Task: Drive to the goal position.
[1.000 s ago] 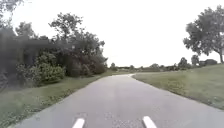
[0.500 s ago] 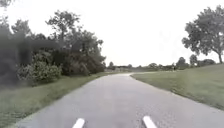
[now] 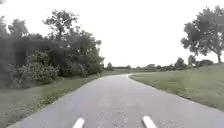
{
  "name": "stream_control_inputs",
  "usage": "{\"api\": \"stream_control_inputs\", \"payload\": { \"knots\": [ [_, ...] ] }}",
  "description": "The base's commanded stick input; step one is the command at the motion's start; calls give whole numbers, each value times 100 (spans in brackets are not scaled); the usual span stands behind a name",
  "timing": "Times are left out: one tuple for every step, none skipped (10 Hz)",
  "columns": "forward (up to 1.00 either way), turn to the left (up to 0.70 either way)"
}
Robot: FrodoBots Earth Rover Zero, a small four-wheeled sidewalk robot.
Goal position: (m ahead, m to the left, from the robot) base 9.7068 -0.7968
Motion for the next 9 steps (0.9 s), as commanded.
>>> {"api": "stream_control_inputs", "payload": {
  "knots": [
    [50, 0],
    [50, 0],
    [50, 0],
    [50, 0],
    [50, 0],
    [50, 0],
    [50, 0],
    [50, 0],
    [50, 0]
  ]
}}
